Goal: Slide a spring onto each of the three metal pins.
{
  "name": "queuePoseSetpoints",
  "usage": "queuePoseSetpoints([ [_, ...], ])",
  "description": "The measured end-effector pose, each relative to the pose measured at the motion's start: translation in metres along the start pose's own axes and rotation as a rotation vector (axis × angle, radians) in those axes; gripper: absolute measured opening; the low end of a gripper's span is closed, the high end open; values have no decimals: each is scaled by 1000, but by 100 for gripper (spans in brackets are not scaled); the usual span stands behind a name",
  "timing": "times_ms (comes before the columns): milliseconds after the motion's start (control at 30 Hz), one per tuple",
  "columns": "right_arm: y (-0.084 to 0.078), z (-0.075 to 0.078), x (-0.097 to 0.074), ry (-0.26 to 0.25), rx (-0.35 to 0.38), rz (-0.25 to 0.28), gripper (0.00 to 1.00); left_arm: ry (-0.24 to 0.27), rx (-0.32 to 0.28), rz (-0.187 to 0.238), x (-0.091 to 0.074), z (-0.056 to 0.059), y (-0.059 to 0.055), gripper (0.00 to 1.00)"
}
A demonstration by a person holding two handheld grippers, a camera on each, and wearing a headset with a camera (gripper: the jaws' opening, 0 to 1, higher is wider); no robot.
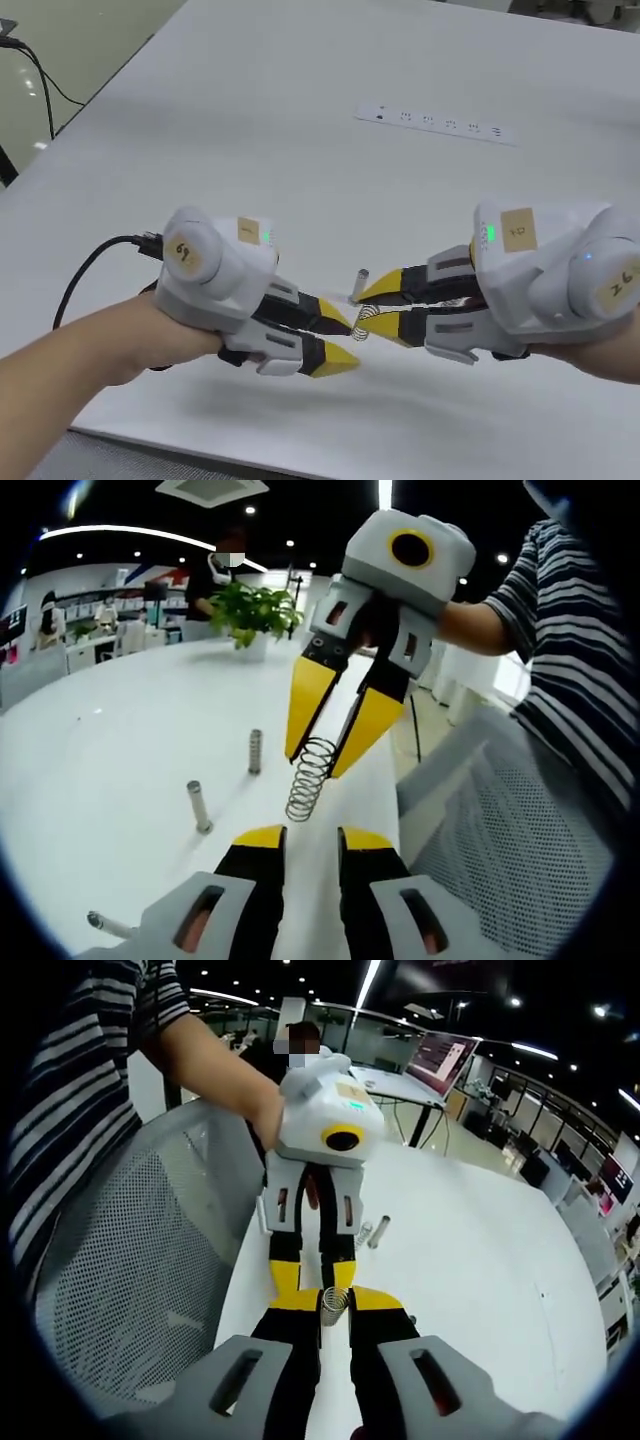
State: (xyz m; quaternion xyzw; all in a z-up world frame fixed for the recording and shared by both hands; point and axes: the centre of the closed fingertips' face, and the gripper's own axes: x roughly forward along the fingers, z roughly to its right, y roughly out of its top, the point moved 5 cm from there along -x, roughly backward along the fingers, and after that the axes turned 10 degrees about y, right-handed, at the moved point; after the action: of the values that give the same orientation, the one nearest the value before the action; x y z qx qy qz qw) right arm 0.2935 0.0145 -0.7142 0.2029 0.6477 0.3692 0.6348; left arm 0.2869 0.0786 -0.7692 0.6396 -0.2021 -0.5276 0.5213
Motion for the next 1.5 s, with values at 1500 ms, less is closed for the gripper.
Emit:
queuePoseSetpoints([
  [1500, -17, 12, -2, -65, 5, -50, 7, 169, -136, -16, -84, -37, -32, 50],
])
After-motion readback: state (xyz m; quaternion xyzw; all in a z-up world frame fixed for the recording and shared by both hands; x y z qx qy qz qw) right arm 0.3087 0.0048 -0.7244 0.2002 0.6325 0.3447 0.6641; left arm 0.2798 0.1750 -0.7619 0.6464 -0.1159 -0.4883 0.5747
